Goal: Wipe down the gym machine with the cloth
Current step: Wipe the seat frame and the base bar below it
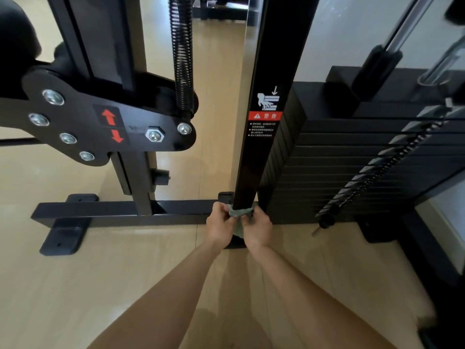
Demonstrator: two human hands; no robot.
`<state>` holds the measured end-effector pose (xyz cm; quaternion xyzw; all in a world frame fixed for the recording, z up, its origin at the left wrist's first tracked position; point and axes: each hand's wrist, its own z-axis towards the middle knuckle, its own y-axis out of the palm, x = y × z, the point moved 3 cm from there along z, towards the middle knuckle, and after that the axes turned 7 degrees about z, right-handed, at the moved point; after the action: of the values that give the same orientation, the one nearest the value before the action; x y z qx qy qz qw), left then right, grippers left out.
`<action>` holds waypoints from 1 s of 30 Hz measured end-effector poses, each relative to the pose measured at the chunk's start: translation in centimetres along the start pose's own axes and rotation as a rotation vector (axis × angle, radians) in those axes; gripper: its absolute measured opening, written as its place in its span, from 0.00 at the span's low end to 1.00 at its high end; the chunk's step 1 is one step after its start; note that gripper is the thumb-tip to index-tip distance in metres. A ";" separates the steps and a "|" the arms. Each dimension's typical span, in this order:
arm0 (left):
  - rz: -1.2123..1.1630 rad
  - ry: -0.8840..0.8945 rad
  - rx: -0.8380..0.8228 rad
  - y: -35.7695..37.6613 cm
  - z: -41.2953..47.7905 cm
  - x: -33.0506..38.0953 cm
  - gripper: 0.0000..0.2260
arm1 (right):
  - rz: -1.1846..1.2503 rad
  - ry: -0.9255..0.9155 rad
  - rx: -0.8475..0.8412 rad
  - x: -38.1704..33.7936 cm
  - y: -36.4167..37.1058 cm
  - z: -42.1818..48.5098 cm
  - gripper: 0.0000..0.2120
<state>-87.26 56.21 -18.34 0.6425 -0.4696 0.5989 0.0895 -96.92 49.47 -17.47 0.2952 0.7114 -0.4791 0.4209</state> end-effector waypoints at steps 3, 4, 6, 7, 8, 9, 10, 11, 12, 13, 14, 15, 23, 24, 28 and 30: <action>-0.053 0.028 0.024 -0.6 -0.4 0.5 0.08 | 0.070 -0.059 0.067 -0.7 -0.3 -1.0 0.13; -0.070 0.041 0.036 -0.8 -0.6 0.8 0.07 | 0.089 -0.074 0.089 -1.1 -0.5 -1.3 0.14; -0.111 0.062 0.064 -1.2 -1.1 1.6 0.07 | 0.152 -0.086 0.133 -2.1 -0.9 -1.8 0.14; -0.129 0.072 0.086 -1.4 -1.4 2.2 0.08 | 0.188 -0.094 0.159 -2.8 -1.1 -2.2 0.14; -0.143 0.082 0.107 -1.7 -1.7 2.9 0.08 | 0.214 -0.104 0.189 -3.4 -1.3 -2.5 0.15; -0.154 0.098 0.128 -2.1 -2.1 3.7 0.09 | 0.232 -0.120 0.217 -4.1 -1.6 -2.8 0.15; -0.163 0.117 0.147 -2.4 -2.4 4.6 0.10 | 0.244 -0.138 0.241 -4.8 -1.9 -3.1 0.15; -0.178 0.139 0.161 -2.7 -2.8 5.3 0.10 | 0.261 -0.158 0.256 -5.5 -2.2 -3.3 0.15; -0.202 0.154 0.170 -3.0 -3.1 6.0 0.10 | 0.283 -0.185 0.270 -6.3 -2.6 -3.6 0.14; -0.233 0.164 0.180 -3.2 -3.4 6.7 0.10 | 0.308 -0.213 0.283 -7.1 -3.0 -3.8 0.14; -0.268 0.177 0.190 -3.5 -3.6 7.4 0.09 | 0.335 -0.237 0.297 -8.0 -3.4 -3.9 0.14; -0.307 0.187 0.200 -3.6 -3.8 8.0 0.08 | 0.355 -0.253 0.306 -8.7 -3.8 -3.9 0.15; -0.297 0.370 0.425 -6.2 -6.4 14.4 0.07 | 0.586 -0.373 0.352 -14.7 -7.2 -5.7 0.17; -0.284 0.394 0.459 -6.7 -6.9 15.3 0.06 | 0.608 -0.400 0.363 -15.7 -7.6 -6.1 0.17; -0.175 0.520 0.533 -9.5 -9.1 19.3 0.05 | 0.620 -0.630 0.404 -19.4 -8.8 -8.5 0.17; -0.082 0.565 0.507 -11.7 -9.7 20.9 0.05 | 0.632 -0.712 0.394 -20.8 -8.8 -9.2 0.15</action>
<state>-88.88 58.74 7.31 0.4721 -0.2374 0.8454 0.0776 -97.28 54.48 6.36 0.3882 0.2965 -0.5243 0.6975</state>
